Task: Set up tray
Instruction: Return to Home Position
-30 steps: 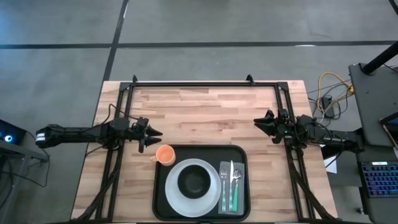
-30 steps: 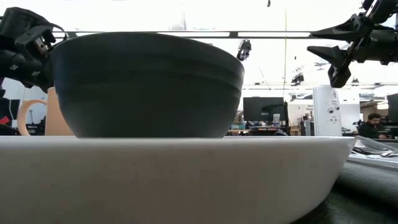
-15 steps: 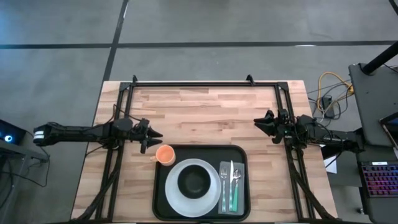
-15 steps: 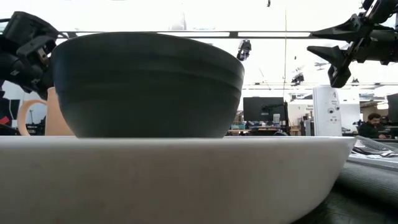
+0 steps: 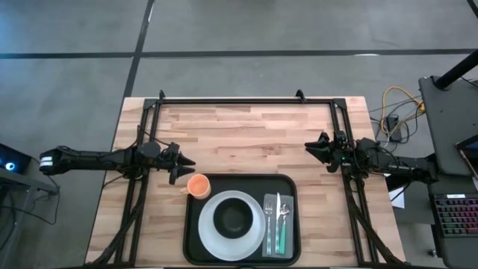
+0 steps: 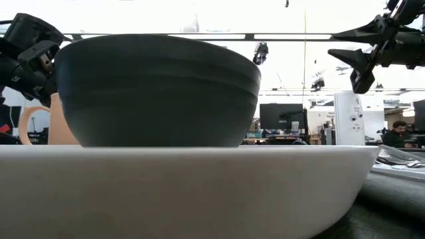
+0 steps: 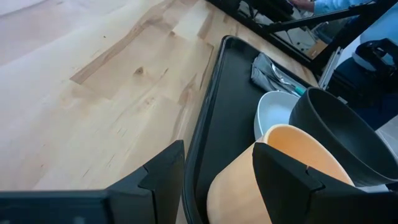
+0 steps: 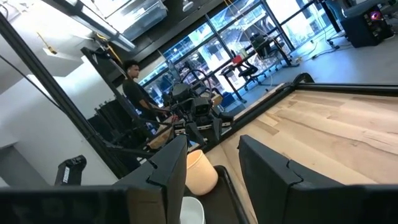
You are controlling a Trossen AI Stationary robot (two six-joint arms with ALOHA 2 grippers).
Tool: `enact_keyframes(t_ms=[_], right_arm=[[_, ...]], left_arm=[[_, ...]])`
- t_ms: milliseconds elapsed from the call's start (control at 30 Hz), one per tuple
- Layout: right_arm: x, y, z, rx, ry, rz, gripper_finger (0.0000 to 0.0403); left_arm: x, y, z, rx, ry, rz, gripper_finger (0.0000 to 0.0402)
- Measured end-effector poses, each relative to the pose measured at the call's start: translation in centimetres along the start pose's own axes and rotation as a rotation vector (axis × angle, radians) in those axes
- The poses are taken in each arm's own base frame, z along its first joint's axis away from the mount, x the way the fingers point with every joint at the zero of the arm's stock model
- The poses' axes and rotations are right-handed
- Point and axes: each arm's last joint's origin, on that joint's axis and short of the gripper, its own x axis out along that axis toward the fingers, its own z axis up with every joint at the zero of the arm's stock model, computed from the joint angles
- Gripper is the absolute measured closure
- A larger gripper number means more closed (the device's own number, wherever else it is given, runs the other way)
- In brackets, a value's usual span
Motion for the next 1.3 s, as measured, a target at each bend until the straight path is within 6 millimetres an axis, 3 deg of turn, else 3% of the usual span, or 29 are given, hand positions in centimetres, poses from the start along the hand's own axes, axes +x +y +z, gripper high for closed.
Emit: enact_keyframes(t_ms=[1300], right_arm=[[0.0, 0.02, 0.03, 0.0, -0.001, 0.0, 0.0275]], left_arm=[[0.0, -0.01, 0.01, 0.0, 0.0, 0.0, 0.0231]])
